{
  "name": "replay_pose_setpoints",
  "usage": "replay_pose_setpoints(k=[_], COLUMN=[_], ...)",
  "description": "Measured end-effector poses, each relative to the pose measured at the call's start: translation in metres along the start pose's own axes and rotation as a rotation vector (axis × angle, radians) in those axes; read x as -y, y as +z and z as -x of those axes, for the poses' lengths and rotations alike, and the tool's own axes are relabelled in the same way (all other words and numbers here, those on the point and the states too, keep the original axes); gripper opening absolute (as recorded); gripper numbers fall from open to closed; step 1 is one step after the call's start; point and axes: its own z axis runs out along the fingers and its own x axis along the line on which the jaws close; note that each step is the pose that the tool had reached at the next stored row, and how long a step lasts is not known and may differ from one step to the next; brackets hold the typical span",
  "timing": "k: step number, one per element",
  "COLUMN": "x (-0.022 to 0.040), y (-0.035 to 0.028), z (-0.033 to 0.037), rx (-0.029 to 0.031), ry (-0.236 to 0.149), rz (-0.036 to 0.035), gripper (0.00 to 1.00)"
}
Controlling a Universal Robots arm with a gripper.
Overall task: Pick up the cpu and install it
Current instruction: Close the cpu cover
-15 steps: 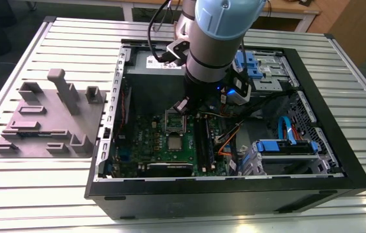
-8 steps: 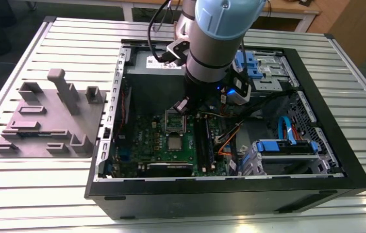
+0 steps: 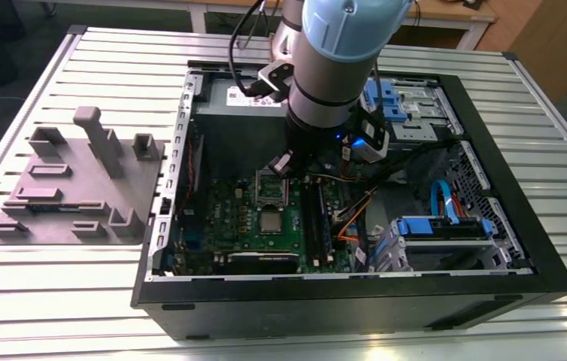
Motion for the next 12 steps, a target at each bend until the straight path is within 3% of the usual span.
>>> replay_pose_setpoints(k=[12], x=[0.0], y=[0.0], z=[0.0], rx=[0.0006], ry=[0.0], rz=[0.0007], gripper=[0.1])
